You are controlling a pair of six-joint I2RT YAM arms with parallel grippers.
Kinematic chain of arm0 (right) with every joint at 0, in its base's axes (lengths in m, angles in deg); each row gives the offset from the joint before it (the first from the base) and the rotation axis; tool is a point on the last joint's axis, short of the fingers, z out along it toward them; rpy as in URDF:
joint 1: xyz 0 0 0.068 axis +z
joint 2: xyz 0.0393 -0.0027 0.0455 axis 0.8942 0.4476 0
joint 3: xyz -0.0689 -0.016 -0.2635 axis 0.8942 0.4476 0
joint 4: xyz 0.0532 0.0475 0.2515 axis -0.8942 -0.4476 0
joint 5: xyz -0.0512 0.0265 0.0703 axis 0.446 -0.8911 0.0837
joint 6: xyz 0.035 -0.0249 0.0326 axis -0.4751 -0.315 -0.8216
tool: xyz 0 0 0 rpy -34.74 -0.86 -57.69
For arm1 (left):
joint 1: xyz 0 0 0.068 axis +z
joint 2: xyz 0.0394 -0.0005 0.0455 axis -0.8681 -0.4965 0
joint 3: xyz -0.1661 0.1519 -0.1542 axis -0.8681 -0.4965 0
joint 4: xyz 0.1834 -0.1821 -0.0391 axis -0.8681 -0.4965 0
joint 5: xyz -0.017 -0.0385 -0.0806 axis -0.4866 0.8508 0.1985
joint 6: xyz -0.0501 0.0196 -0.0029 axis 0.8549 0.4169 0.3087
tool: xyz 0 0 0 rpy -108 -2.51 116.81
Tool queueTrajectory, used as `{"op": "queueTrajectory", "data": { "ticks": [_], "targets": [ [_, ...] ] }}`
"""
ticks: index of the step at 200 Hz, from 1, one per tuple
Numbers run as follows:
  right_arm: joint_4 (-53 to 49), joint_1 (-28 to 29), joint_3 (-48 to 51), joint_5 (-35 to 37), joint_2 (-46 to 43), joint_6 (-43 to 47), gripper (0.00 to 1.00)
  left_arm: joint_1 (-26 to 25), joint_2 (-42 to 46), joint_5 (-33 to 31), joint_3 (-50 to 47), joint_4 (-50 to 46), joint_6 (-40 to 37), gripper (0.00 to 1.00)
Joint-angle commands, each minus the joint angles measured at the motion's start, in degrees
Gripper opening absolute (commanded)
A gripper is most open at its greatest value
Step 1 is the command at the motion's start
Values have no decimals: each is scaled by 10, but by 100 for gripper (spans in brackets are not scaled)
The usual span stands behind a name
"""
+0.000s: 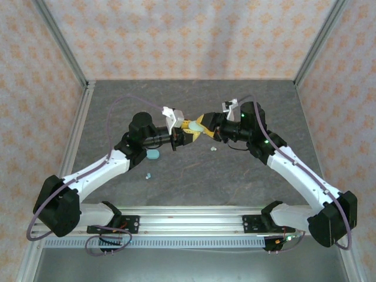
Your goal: Insert the wireless bluetooth earbuds into the charging case
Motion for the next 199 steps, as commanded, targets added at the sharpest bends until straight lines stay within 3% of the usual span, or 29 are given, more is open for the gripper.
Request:
{"op": "queueTrajectory", "data": {
  "ticks": [1, 38, 113, 199],
  "targets": [
    [-58, 1, -39, 9, -24, 94, 57, 1, 33, -5, -11, 0, -13, 17],
    [-99, 1, -55, 36, -63, 236, 62, 11, 62, 22, -17, -40, -14, 16],
    [-98, 35, -29, -19, -70, 404, 65, 21, 140, 47, -35, -133, -15, 15],
    [-98, 52, -36, 1, -52, 421, 67, 22, 172, 50, -53, -133, -2, 15]
  ]
}}
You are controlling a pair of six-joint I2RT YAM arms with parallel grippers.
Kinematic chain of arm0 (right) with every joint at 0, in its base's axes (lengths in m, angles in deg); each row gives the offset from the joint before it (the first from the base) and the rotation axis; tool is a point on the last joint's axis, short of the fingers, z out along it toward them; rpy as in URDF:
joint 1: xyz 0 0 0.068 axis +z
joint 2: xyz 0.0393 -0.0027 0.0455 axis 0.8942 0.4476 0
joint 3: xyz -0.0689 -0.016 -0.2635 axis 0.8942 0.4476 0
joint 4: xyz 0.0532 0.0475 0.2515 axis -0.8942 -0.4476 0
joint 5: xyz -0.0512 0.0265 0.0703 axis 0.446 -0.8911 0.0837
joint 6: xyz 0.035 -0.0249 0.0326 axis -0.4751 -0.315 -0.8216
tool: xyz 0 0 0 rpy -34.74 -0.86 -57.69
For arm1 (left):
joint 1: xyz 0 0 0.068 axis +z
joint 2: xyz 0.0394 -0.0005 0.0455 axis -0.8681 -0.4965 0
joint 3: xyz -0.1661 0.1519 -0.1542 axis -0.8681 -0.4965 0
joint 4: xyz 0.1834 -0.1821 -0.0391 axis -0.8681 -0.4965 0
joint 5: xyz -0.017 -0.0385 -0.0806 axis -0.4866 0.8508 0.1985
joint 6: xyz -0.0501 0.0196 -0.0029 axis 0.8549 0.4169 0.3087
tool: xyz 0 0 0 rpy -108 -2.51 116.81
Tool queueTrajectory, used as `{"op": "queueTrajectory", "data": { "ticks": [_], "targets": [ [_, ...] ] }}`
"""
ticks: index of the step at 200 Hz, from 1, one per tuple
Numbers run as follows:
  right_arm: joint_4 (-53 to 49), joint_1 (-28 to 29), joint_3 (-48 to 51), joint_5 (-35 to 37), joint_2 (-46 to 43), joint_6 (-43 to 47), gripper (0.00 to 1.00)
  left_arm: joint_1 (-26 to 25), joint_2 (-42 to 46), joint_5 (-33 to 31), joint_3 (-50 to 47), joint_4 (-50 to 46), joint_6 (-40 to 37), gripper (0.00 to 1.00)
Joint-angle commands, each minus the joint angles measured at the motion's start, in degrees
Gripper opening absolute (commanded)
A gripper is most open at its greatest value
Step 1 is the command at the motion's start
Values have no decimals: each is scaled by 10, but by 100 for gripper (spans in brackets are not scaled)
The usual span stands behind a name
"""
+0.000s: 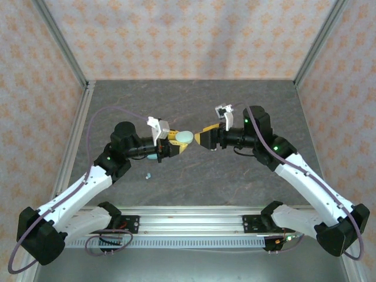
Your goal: Insert the wireless bluetooth earbuds into the charging case
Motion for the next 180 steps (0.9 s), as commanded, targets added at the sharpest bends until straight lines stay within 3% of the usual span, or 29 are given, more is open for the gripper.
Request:
{"op": "queueTrajectory", "data": {
  "ticks": [1, 180],
  "targets": [
    [12, 7, -4, 3, 5, 15, 67, 5, 11, 16, -6, 6, 9, 15],
    [4, 24, -2, -36, 36, 92, 71, 5, 7, 23, 10, -3, 18, 15]
  ]
}}
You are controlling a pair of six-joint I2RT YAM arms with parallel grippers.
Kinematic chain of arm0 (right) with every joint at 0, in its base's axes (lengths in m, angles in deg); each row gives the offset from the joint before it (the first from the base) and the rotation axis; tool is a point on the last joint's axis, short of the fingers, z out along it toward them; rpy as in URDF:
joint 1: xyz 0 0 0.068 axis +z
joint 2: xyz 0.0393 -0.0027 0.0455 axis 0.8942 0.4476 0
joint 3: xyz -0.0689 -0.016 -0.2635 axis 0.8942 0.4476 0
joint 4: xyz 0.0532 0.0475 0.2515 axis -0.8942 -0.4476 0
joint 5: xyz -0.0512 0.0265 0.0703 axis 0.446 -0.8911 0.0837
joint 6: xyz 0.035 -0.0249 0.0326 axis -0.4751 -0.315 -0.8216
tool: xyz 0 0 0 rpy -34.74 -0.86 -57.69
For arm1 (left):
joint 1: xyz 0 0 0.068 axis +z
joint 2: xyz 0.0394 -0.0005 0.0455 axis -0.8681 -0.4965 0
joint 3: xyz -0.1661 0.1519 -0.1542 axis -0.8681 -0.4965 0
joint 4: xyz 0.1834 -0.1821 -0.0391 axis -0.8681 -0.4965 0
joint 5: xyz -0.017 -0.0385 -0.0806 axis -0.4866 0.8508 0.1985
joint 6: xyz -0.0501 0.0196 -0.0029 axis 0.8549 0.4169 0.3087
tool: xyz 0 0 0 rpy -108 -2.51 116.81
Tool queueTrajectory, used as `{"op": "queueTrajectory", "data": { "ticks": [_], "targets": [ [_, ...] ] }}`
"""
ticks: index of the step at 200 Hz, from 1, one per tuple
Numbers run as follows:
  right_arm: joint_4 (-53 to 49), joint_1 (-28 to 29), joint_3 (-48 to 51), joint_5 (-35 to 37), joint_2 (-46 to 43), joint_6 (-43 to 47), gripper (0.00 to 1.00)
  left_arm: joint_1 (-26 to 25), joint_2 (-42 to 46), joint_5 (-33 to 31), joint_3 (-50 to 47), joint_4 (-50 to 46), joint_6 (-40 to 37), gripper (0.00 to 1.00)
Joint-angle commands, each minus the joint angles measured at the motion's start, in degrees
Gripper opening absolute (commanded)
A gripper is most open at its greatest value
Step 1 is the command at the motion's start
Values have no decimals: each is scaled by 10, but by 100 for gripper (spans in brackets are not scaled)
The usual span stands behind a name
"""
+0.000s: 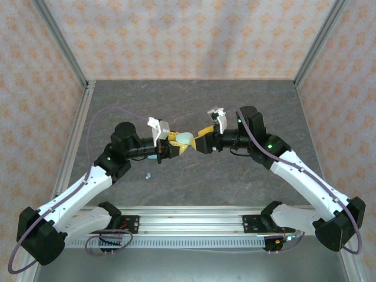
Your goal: Insert the wireless bluetooth earbuds into the charging case
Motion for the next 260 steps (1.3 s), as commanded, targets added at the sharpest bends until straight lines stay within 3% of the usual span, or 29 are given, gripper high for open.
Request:
{"op": "queueTrajectory", "data": {
  "ticks": [1, 49, 142, 205, 260],
  "targets": [
    [5, 6, -2, -14, 9, 28, 71, 5, 6, 14, 14, -2, 4, 15],
    [8, 6, -27, 19, 26, 25, 70, 5, 9, 18, 14, -5, 4, 15],
    [5, 8, 8, -18, -10, 30, 74, 5, 12, 17, 16, -13, 1, 15],
    [6, 12, -7, -37, 24, 52, 75, 5, 19, 16, 18, -23, -1, 15],
    [-1, 12, -28, 2, 32, 53, 73, 5, 20, 17, 15, -23, 1, 15]
  ]
}}
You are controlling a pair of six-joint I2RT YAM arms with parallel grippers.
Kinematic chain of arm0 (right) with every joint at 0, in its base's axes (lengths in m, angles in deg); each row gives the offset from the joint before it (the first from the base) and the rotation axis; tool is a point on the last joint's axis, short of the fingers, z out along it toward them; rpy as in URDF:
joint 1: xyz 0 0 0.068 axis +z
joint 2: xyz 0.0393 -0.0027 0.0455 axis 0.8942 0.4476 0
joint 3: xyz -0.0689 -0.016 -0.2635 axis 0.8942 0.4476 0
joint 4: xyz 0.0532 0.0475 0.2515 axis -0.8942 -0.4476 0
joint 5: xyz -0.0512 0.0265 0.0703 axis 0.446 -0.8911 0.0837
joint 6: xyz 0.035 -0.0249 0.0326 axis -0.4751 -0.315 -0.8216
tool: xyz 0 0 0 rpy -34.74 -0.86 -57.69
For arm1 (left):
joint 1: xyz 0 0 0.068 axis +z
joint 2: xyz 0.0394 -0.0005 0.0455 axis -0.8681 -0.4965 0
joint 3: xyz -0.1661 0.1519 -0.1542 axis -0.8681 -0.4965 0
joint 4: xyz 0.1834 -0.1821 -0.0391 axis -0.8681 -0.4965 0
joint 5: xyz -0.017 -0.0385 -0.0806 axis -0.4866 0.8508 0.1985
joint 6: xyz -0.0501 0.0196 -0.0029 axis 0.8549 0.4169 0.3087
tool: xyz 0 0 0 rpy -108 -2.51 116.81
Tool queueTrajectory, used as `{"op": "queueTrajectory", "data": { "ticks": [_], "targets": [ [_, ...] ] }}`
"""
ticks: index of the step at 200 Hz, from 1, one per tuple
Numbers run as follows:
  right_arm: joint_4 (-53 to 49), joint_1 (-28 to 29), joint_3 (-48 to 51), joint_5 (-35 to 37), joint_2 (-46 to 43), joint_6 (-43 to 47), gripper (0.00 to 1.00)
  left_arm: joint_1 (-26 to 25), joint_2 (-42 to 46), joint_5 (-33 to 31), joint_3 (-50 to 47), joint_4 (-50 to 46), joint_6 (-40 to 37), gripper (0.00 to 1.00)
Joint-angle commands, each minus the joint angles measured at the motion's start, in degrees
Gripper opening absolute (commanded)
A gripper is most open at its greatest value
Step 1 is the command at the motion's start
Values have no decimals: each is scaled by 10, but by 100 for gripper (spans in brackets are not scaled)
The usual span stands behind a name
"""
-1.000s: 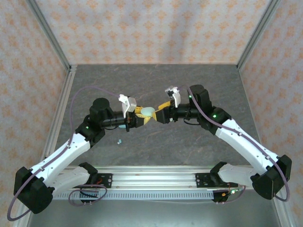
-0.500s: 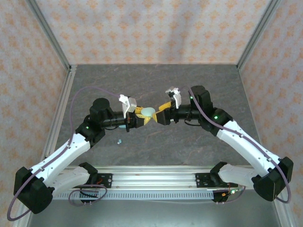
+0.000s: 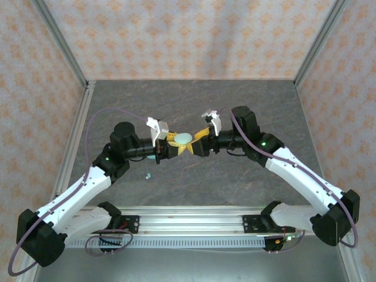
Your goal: Insert the wireless bluetooth earbuds into the charging case
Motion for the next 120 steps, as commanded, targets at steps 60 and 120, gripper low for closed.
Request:
{"op": "queueTrajectory", "data": {
  "ticks": [60, 120],
  "targets": [
    [-2, 0, -54, 36, 12, -1, 72, -4, 9, 25, 8, -2, -15, 14],
    [-11, -8, -68, 52, 28, -17, 71, -6, 9, 34, 8, -13, -30, 13]
  ]
}}
